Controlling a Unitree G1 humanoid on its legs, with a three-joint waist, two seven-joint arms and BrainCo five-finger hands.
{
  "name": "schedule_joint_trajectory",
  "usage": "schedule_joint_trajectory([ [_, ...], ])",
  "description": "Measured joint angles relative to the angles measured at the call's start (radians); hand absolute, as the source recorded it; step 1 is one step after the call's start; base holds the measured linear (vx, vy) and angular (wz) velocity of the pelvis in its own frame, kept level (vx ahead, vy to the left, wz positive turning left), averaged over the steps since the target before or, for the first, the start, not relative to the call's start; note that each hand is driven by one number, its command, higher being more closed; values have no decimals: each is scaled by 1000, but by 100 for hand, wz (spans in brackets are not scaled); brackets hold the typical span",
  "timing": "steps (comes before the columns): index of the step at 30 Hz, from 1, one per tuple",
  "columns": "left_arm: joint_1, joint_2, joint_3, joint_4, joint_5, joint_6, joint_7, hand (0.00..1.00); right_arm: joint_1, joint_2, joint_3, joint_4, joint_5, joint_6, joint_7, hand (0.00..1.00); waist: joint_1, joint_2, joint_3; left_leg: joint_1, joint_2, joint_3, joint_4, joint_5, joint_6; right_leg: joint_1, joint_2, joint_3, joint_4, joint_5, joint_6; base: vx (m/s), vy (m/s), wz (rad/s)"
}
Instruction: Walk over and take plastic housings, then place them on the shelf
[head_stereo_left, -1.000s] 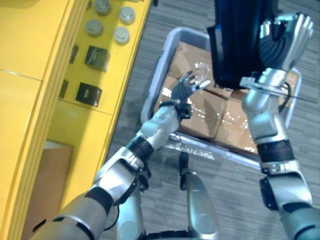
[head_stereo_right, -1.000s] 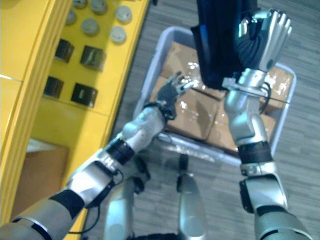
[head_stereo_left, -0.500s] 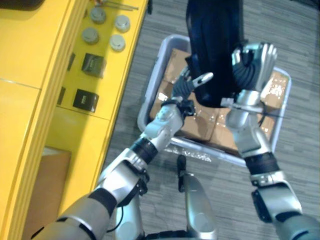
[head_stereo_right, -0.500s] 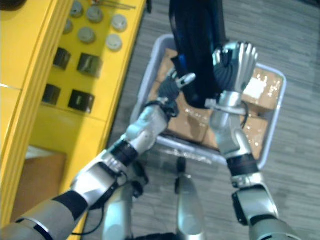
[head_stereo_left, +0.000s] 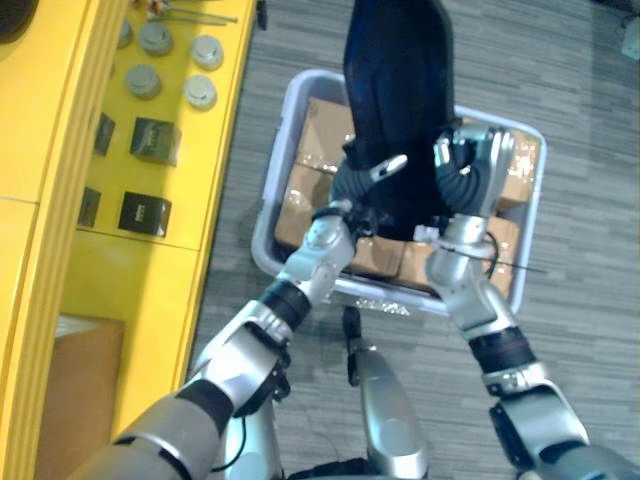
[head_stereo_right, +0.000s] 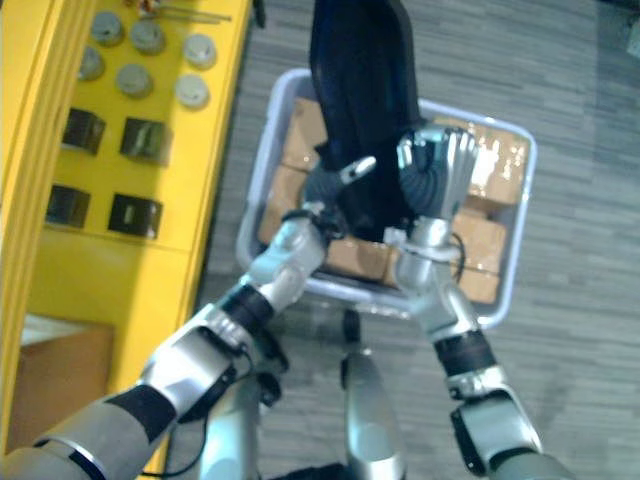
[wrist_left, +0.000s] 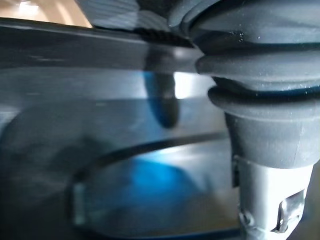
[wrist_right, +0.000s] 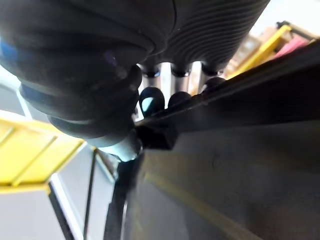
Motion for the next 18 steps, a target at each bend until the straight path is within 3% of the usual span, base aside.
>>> schedule_joint_trajectory([
  [6,47,-4,-20,6,8,14,-71,100,-1,1,30,-32,27,0,-2,100,-18,-1,0,6,-8,0,0,-1,2,3,0,15,-4,4,5,4,5,-4],
  [14,95,-4,-19,35,-11,-69,-123,100,11,25,65,-32,41,-4,1,100,-30,-18,-1,12,-10,2,3,-3,7,16,-1,20,-19,12,9,5,6,-1],
  [18,137,7,-25,37,-73,-111,-185,100,52,39,67,-36,50,-32,2,100,-29,-18,-1,16,-11,1,3,-3,8,20,-1,20,-21,12,9,16,2,0],
])
